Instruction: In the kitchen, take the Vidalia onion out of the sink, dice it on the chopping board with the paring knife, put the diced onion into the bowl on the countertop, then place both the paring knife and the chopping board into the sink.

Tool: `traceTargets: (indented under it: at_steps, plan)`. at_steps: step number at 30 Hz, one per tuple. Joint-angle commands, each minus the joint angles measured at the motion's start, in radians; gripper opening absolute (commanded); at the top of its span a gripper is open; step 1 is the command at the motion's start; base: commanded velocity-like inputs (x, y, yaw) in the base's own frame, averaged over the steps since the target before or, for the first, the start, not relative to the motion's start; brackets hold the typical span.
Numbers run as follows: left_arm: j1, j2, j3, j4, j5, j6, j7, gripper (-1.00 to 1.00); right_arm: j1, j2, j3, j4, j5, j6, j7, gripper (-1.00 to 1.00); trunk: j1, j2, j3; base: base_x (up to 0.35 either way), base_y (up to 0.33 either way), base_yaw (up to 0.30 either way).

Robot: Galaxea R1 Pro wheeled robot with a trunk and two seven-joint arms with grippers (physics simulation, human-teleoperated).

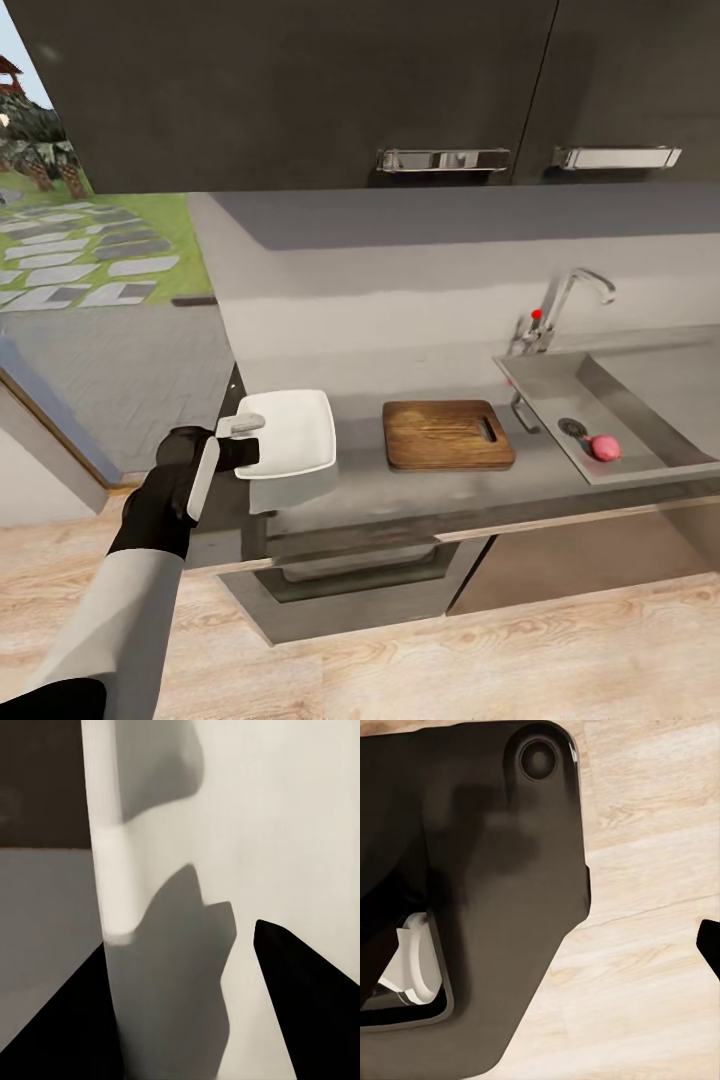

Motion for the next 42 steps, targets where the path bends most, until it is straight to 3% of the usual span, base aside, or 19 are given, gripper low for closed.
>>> traceTargets:
  at_steps: [1, 42]
  plan:
    - [0.0, -0.001, 0.003, 0.036, -0.016, 0.004, 0.003, -1.0, 0.001, 0.001, -0.004, -0.002, 0.003, -0.001, -0.001, 1.0, 0.001, -0.001, -0.002, 0.0, 0.0, 0.0]
    - [0.0, 0.0, 0.003, 0.033, -0.016, 0.004, 0.004, -1.0, 0.001, 0.001, -0.005, -0.002, 0.003, -0.005, -0.001, 1.0, 0.001, -0.001, 0.035, 0.0, 0.0, 0.0]
